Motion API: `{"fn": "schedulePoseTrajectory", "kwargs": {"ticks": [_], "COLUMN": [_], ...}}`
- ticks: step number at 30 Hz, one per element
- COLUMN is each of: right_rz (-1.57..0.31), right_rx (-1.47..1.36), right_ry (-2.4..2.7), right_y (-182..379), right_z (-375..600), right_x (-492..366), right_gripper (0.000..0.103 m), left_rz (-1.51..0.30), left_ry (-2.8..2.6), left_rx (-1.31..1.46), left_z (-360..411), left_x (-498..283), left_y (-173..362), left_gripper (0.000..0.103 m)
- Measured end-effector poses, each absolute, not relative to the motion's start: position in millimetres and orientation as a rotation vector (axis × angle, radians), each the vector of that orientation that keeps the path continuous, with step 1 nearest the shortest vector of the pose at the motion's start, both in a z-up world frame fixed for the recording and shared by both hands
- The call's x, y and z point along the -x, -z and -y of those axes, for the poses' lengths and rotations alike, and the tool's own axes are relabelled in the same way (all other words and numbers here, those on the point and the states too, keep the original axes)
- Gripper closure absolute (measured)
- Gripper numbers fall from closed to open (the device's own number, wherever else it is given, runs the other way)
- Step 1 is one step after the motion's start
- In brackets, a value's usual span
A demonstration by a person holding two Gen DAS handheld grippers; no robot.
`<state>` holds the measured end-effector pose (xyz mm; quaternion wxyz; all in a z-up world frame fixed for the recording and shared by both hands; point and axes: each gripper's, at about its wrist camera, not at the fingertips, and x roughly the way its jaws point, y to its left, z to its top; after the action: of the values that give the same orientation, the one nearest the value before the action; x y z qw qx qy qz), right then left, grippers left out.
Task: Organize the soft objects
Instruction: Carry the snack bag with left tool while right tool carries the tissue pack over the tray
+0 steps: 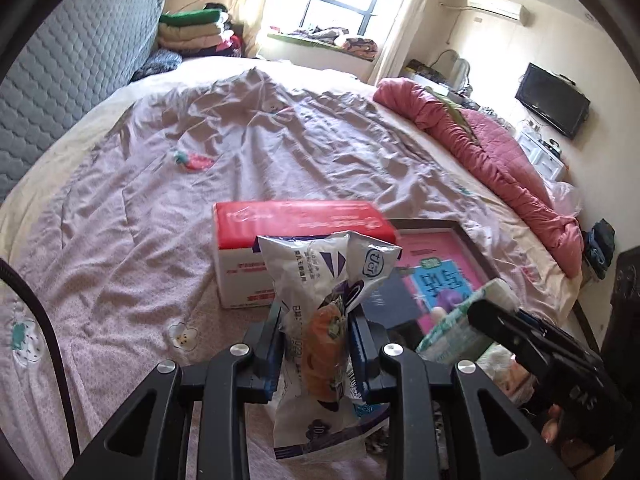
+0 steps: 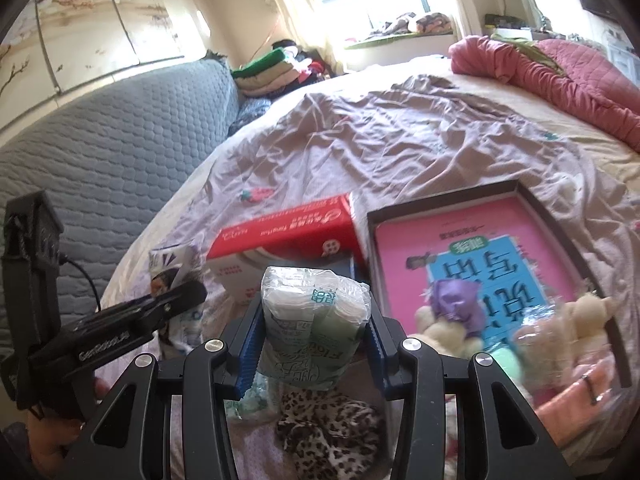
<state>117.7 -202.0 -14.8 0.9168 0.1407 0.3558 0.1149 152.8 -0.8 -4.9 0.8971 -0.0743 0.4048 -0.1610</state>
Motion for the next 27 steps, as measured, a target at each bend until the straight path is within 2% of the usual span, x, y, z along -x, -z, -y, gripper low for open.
{"fn": "schedulePoseTrajectory", "kwargs": {"ticks": [8, 27], "right_rz": [-0.696, -0.640], "right_rx": [-0.314, -0.351], "right_ry": [-0.208, -0.119], "right_y": [-3.0, -28.9], "right_z": [233.1, 302.8], "right_x": [-100.4, -69.9], "right_gripper": [0.057, 0.057], "left_rz": [-0.803, -0.787], "left_ry": [0.369, 0.481], "left_rx": [0.125, 0.045], "left_z": [28.1, 95.0], "left_x": [-131.0, -97.0], "left_y": [-19.5, -37.4], "left_gripper": [0.074, 0.074]}}
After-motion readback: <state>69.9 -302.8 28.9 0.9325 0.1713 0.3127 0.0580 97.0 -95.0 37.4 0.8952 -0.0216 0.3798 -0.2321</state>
